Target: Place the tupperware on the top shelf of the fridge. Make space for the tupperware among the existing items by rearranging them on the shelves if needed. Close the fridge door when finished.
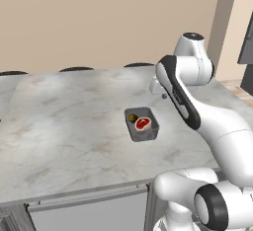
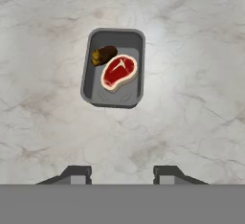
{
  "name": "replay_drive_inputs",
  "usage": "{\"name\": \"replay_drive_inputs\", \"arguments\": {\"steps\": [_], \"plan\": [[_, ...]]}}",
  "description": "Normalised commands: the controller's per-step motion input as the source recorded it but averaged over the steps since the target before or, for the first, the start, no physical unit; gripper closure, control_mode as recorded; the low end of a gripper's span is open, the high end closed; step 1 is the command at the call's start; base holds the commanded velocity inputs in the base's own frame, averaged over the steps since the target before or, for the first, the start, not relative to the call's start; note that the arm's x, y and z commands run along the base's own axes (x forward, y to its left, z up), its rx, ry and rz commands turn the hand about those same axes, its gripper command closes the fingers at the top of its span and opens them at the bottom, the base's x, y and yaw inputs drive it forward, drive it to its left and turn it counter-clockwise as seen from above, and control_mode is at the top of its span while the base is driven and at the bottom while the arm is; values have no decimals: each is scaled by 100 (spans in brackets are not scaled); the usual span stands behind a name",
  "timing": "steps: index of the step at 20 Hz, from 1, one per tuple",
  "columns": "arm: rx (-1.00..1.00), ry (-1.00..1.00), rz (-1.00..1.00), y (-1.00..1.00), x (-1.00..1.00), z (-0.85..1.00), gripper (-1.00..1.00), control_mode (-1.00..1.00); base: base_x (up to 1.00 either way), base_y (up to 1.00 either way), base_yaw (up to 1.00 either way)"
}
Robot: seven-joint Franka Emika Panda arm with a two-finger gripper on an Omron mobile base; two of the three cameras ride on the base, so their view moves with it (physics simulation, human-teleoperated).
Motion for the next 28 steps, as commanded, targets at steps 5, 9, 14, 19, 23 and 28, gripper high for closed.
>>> {"name": "replay_drive_inputs", "arguments": {"steps": [5,9,14,19,23,28], "plan": [[0,0,0,1,0,0,-100,-100,0,0,0],[0,0,0,0,0,0,-100,-100,0,0,0],[0,0,0,0,0,0,-100,-100,0,0,0],[0,0,0,0,0,0,-100,-100,0,0,0],[0,1,0,-4,1,0,-100,-100,0,0,0],[0,0,0,0,0,-2,-100,-100,0,0,0]]}}
